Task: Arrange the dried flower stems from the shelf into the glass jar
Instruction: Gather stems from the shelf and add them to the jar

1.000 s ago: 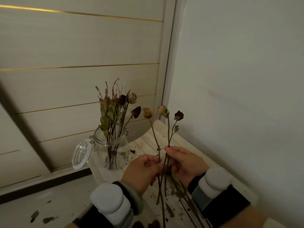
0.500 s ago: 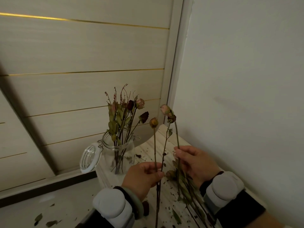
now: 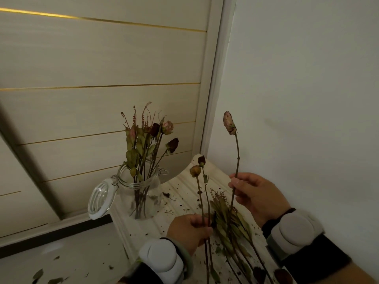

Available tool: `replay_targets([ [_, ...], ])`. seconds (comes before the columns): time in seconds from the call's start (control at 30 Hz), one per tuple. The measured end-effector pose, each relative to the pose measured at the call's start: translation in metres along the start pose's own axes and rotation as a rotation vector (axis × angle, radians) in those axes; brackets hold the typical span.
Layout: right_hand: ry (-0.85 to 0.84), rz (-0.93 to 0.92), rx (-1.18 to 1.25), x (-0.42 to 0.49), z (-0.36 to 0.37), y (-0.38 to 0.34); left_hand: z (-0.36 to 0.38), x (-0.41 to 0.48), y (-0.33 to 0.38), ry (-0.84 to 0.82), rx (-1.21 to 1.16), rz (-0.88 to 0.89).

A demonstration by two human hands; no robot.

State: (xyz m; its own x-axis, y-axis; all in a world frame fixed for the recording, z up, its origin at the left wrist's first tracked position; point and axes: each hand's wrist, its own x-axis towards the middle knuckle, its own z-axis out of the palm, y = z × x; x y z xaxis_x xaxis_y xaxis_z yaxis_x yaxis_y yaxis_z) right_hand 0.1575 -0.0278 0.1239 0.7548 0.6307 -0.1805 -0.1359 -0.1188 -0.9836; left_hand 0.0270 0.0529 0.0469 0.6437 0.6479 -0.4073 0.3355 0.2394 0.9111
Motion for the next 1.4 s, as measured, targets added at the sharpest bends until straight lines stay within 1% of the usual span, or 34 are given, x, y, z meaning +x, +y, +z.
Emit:
replay_targets([
  [0.1,0.001,0.003,0.026,0.003,-0.009,0.0,0.013,0.007,-0.011,-0.019,0.032,-0.063],
  [0.2,0.0,-0.006,0.035,0.006,-0.016,-0.001,0.023,0.014,-0.023,-0.035,0.13,-0.096],
  [0.47,-0.027,-0.011,0.051,0.012,-0.021,0.002,0.035,0.017,-0.034,-0.03,0.519,-0.044],
  [0.57,-0.036,-0.014,0.042,0.011,-0.019,0.002,0.035,0.017,-0.033,-0.017,0.587,-0.059],
  [0.9,-0.054,-0.039,0.037,0.01,-0.009,-0.003,0.025,0.017,-0.029,0.038,0.77,0.032],
  [1.0,-0.064,-0.047,0.027,0.008,-0.002,-0.007,0.015,0.012,-0.022,0.062,0.775,0.074],
  [1.1,-0.069,-0.058,0.02,0.01,0.004,-0.012,0.007,0.011,-0.016,0.123,0.749,0.108],
  [1.2,-0.089,-0.081,0.023,0.008,0.015,-0.022,-0.006,0.007,-0.003,0.185,0.593,0.103],
  [1.27,-0.095,-0.103,0.023,0.008,0.022,-0.029,-0.012,0.004,0.009,0.199,0.505,0.124],
  [1.33,-0.109,-0.127,0.033,0.008,0.03,-0.037,-0.021,-0.002,0.023,0.206,0.427,0.165],
  [1.4,-0.118,-0.147,0.033,0.009,0.042,-0.046,-0.034,-0.009,0.039,0.219,0.409,0.226],
])
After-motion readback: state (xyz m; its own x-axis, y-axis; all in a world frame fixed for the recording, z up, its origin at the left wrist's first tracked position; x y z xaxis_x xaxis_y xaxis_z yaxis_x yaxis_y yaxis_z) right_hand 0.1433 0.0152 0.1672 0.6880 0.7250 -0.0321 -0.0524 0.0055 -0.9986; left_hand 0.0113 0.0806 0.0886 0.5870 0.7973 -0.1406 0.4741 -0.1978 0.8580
